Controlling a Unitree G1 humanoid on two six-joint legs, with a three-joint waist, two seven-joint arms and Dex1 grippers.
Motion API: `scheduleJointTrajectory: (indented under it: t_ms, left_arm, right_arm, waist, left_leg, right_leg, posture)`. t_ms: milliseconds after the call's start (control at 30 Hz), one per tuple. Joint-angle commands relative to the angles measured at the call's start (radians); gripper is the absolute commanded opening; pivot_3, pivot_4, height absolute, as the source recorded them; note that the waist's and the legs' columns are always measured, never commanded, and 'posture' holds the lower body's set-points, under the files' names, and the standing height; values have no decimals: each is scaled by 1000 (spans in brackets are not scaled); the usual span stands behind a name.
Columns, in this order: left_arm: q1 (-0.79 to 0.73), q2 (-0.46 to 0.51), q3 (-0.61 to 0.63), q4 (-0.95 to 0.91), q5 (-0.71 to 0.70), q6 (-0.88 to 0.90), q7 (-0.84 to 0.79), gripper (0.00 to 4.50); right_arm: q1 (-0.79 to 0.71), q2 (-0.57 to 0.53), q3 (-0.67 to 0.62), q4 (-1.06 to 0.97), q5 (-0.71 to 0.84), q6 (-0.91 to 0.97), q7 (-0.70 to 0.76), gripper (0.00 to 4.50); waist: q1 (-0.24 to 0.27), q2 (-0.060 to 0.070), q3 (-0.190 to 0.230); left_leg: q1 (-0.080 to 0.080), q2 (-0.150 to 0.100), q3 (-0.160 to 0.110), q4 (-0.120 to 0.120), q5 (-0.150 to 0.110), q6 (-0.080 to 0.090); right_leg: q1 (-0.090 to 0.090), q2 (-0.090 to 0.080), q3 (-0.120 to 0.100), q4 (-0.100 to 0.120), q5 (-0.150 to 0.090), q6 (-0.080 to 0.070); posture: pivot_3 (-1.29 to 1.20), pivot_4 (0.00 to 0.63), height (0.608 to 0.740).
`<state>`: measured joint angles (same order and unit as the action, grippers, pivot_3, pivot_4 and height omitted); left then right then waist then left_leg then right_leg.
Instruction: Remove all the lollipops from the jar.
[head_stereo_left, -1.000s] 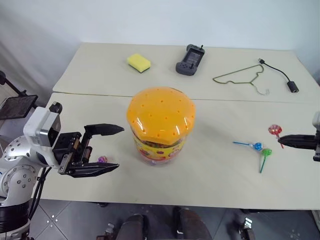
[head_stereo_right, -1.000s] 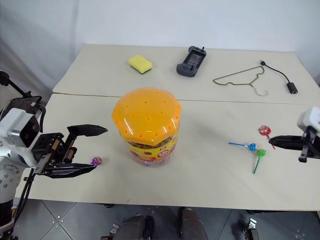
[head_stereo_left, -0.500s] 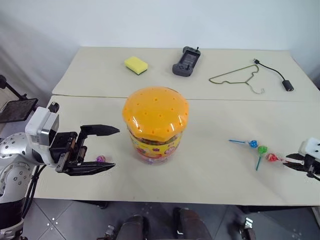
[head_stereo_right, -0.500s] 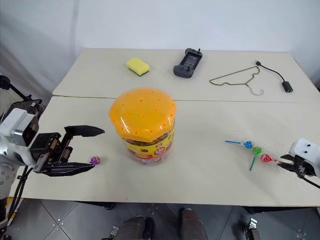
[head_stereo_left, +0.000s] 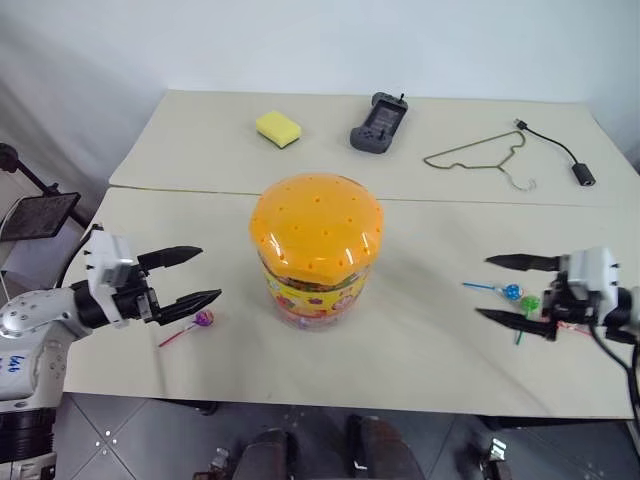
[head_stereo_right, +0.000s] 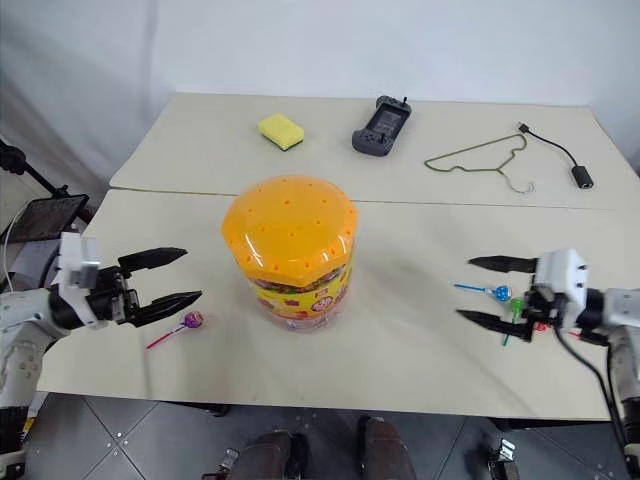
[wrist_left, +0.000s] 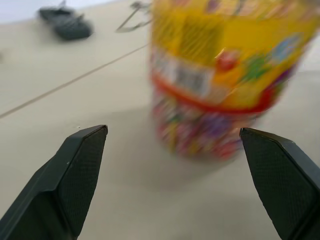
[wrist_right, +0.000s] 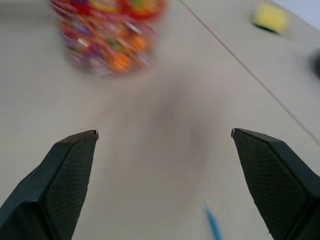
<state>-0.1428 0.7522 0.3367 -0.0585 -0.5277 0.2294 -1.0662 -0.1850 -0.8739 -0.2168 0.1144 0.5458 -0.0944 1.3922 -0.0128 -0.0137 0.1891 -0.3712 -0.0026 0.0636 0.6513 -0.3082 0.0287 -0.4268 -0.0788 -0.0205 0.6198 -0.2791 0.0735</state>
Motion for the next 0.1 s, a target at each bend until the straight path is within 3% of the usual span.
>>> scheduleJointTrajectory:
  t_ms: [33, 100]
  left_arm:
    - [16, -48, -7, -14, 79, -72, 111, 4500]
    - [29, -70, -14, -22, 144, -121, 170, 4500]
  right_arm:
    - [6, 61, 28, -103, -11, -5, -56, 4478]
    - [7, 93, 35, -89, -46, -32, -83, 4478]
  waist:
    - [6, 0, 0]
    - [8, 0, 0]
  left_leg:
    - [0, 0, 0, 0, 0, 0]
    - [0, 0, 1, 1, 0, 0]
  right_leg:
    - [0, 0, 0, 0, 0, 0]
    - [0, 0, 0, -1, 0, 0]
  posture:
    - [0, 150, 740]
    - [0, 150, 740]
